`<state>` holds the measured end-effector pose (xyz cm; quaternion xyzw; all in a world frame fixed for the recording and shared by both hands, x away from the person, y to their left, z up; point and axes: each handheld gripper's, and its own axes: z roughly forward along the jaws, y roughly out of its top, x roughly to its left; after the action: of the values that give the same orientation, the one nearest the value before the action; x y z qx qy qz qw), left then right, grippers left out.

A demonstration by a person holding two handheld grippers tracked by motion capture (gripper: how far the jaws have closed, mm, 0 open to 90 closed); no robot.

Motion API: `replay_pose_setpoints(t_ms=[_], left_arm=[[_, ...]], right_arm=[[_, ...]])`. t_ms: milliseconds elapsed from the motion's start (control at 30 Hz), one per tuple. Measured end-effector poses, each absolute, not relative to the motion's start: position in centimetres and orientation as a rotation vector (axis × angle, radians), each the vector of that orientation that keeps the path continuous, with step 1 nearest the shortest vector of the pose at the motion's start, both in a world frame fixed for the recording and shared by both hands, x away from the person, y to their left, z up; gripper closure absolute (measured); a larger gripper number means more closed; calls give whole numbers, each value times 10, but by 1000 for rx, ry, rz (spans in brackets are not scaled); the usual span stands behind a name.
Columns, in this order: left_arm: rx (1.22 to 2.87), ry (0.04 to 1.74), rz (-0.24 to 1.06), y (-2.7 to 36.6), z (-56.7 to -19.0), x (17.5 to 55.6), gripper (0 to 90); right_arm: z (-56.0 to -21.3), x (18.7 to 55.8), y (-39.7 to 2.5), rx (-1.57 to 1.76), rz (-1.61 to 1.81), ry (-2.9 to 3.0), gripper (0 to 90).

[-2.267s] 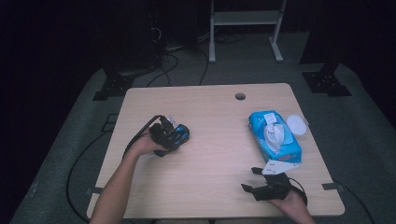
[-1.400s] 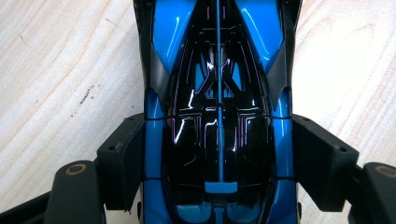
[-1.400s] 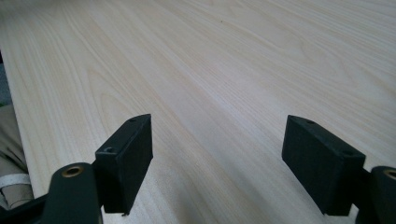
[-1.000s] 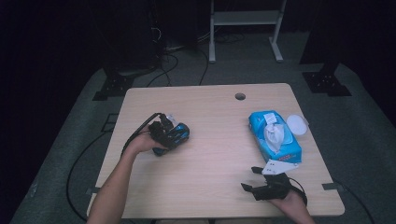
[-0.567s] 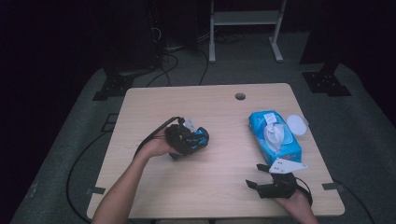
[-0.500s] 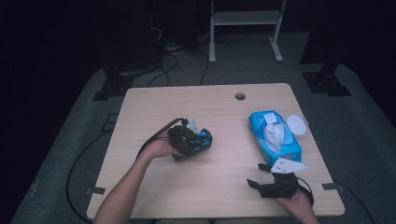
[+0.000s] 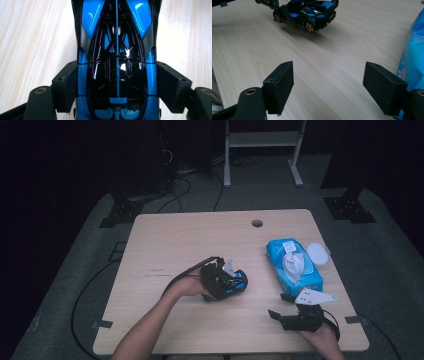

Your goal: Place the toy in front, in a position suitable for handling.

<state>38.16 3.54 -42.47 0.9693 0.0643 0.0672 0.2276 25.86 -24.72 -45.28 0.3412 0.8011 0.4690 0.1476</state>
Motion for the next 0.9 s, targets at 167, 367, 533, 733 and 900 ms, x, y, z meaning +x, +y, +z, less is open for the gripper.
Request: replay_pose_setpoints(t_ms=[167, 367, 533, 733, 900], left_arm=[[2684, 114, 143, 25, -431, 374, 260], [2670, 117, 137, 19, -435, 371, 260], [2677, 109, 135, 16, -439, 369, 260], [2700, 97, 134, 13, -444, 368, 259], [2710, 95, 133, 12, -447, 369, 260]], right_arm=[[-453, 259, -248, 981, 1336, 2303, 239], [-453, 260, -249, 990, 1336, 2294, 238], [-454, 260, -247, 985, 1327, 2301, 238], [-455, 260, -248, 988, 1326, 2299, 238], [-455, 260, -248, 987, 1327, 2302, 238]])
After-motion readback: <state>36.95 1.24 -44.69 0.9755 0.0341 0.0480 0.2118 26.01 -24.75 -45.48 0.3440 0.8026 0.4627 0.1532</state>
